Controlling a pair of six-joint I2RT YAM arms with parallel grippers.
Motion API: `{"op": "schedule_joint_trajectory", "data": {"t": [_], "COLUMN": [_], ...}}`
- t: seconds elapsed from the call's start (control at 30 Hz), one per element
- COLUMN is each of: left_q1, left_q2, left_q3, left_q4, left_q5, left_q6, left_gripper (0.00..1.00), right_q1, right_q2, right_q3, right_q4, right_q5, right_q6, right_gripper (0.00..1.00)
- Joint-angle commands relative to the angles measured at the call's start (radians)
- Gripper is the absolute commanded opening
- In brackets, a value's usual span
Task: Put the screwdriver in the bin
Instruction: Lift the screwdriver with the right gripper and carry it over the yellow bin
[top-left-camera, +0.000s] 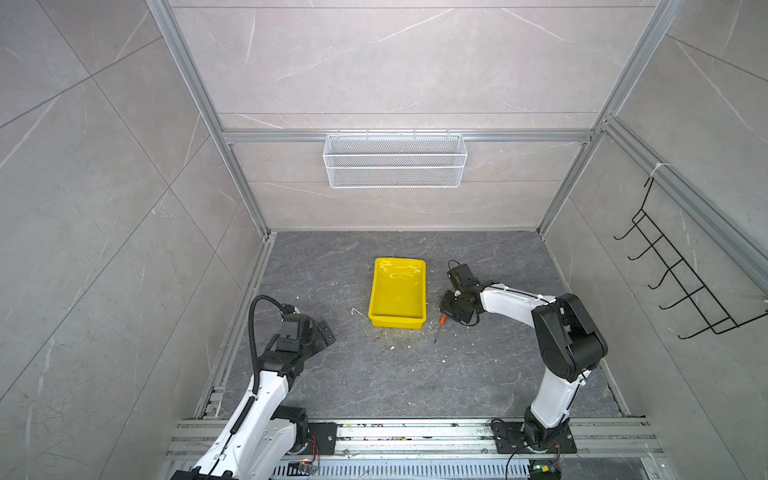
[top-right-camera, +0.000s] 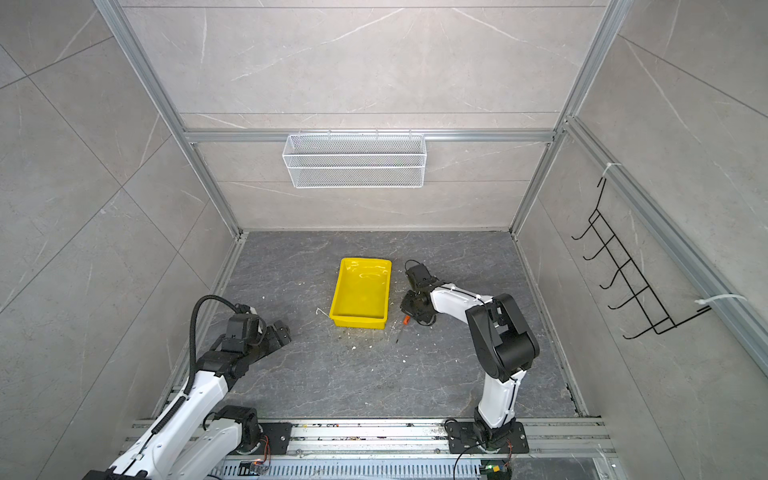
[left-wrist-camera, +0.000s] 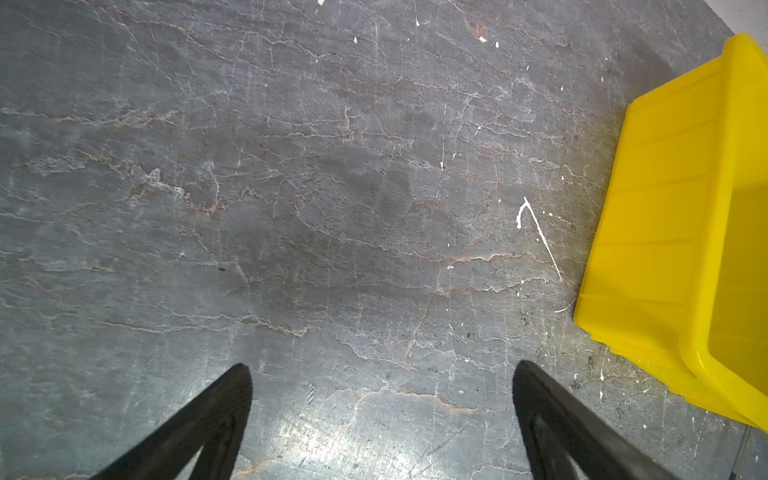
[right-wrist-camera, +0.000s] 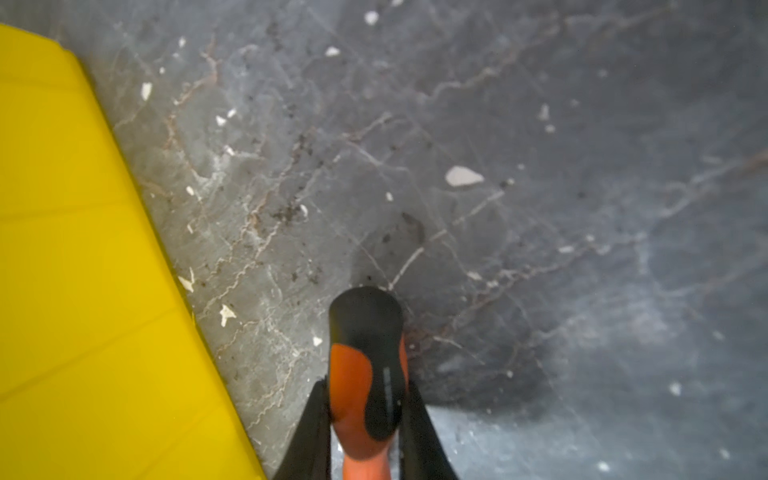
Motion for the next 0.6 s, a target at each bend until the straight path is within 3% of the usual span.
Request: {"op": "schedule_joint_trajectory", "data": {"t": [0.0, 0.37, 0.57], "left_q1": [0.003, 0.003, 0.002], "left_q2": [0.018, 0.05, 0.053], "left_q3": [0.015, 0.023, 0.024], "left_q4": [0.013, 0.017, 0.016], "left_q5": [-0.009, 0.013, 0.023], "left_q6": [-0.009, -0.005, -0.003], "left_gripper": [1.0, 1.0, 1.0], "right_q1": [0.004, 0.037, 0.129], "right_q2": [0.014, -0.286, -0.279], "right_q3": [-0.031, -0.025, 0.118], "right_q4": [-0.06, -0.238, -0.278], "right_q5": [0.038, 0.235, 0.257], "right_q6": [-0.019, -0.139, -0.141], "right_gripper": [0.16, 0.15, 0.16]}}
